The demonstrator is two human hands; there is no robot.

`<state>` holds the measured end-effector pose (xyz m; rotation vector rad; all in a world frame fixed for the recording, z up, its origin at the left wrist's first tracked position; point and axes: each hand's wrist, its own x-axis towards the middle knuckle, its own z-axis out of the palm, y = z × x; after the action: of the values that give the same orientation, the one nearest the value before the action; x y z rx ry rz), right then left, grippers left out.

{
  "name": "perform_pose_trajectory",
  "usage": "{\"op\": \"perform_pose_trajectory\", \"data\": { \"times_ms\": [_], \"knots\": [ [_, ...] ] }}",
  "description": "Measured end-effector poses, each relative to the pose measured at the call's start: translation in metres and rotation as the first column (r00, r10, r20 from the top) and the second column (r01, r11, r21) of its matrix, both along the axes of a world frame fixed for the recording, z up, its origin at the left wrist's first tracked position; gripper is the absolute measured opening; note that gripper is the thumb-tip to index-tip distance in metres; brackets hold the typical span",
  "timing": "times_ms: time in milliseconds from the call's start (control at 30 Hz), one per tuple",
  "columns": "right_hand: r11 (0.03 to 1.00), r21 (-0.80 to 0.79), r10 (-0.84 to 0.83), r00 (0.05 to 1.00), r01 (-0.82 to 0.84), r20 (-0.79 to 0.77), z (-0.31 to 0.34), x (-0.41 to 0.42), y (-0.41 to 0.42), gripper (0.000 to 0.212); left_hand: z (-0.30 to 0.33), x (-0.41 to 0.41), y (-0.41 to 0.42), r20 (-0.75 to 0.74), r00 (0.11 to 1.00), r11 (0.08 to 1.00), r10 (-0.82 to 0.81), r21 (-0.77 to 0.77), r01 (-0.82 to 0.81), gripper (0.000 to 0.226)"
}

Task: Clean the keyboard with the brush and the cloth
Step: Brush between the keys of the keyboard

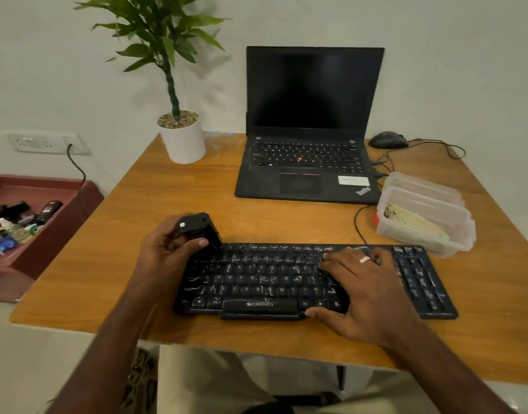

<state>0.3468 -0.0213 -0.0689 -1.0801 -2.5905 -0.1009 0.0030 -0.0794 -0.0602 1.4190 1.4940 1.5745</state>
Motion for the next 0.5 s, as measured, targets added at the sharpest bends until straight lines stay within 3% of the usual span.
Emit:
{"op": "perform_pose_trajectory", "data": {
  "times_ms": [133,267,400,500],
  "knots": [
    [1.000,-0.026,0.002,1.000,-0.002,-0.009,0.002,-0.003,-0.001,0.081,0.008,0.021,0.013,0.049,0.994,0.996,-0.093,-0.004,0.093,0.034],
    [0.998,-0.036,-0.043,0.999,0.044,0.020,0.000,-0.001,-0.005,0.084,0.015,-0.006,0.001,0.199,0.979,0.995,0.041,0.081,-0.058,0.031],
    [0.997,-0.039,-0.057,0.998,0.059,0.041,-0.007,0.000,-0.010,0.091,0.011,-0.042,-0.024,0.154,0.982,0.992,0.108,0.048,-0.117,0.040],
    [0.998,-0.038,-0.049,0.998,0.050,0.038,-0.007,0.000,-0.010,0.091,0.005,-0.032,-0.022,0.052,0.995,0.997,0.082,0.003,-0.082,0.030]
  ]
}}
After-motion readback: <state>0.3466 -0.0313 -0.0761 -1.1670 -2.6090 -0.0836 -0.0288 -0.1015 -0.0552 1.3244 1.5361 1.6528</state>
